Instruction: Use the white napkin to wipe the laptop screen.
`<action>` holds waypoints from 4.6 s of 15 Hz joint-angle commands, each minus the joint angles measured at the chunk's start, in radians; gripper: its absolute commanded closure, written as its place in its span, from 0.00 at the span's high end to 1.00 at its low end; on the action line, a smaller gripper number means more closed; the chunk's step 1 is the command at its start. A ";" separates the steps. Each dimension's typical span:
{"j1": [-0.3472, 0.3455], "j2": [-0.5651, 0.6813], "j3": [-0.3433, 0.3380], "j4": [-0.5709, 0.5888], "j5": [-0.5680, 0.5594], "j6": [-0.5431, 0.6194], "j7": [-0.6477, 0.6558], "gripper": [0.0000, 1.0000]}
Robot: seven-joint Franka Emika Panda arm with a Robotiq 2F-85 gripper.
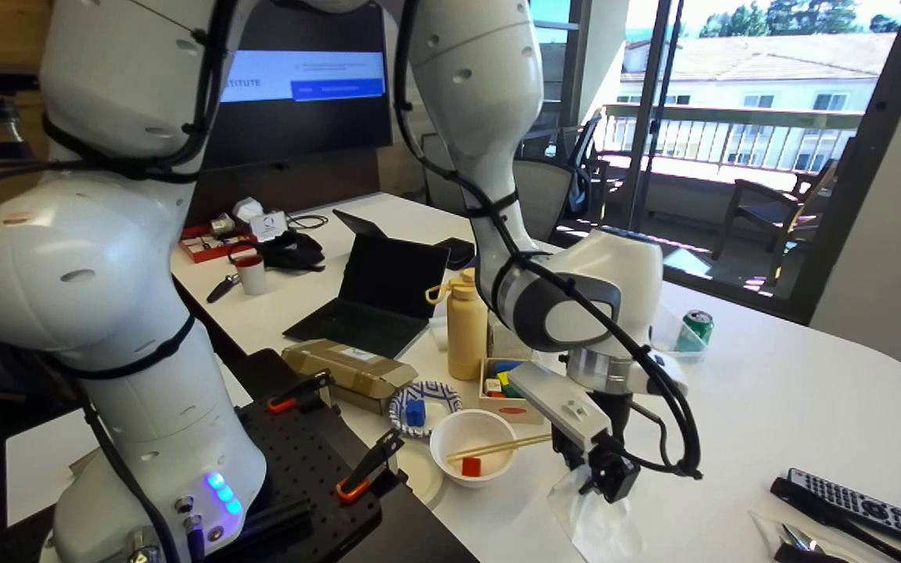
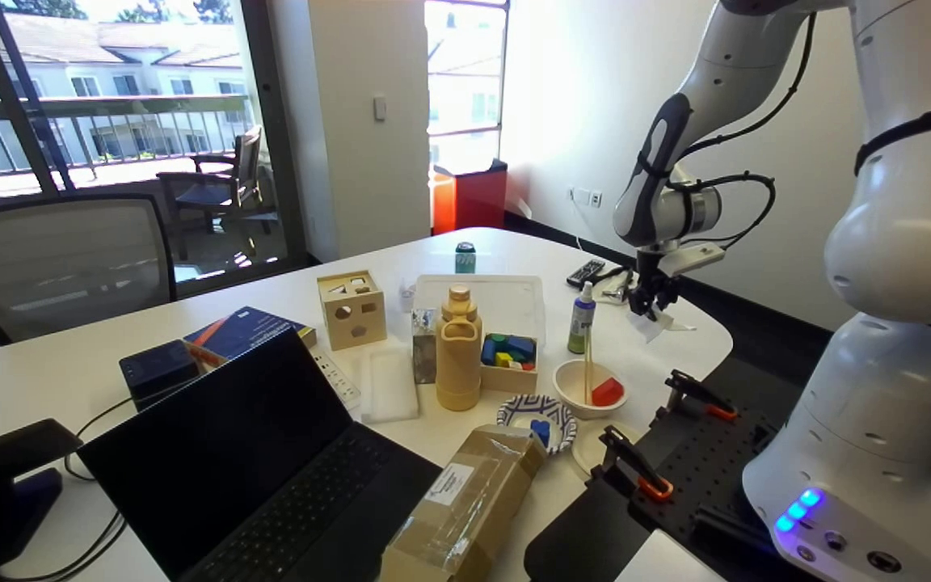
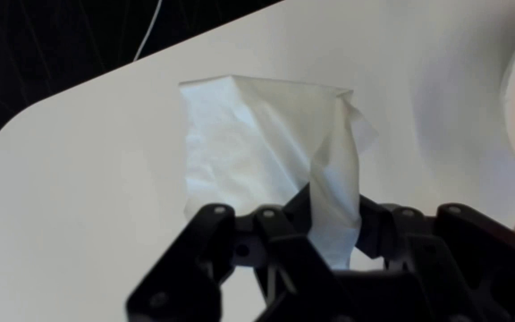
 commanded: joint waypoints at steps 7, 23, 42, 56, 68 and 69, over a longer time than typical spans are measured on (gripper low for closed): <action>0.289 -0.417 0.069 -0.336 -0.154 -0.071 0.244 0.03; 0.686 -0.178 0.561 -0.072 0.129 0.120 0.385 0.03; 0.821 0.084 0.386 0.129 0.027 0.444 0.341 0.03; 0.983 0.385 0.266 0.487 0.027 0.516 0.293 0.03; 1.055 0.445 0.175 0.594 0.055 0.580 0.299 0.03; 1.054 0.436 0.168 0.570 0.063 0.603 0.300 0.03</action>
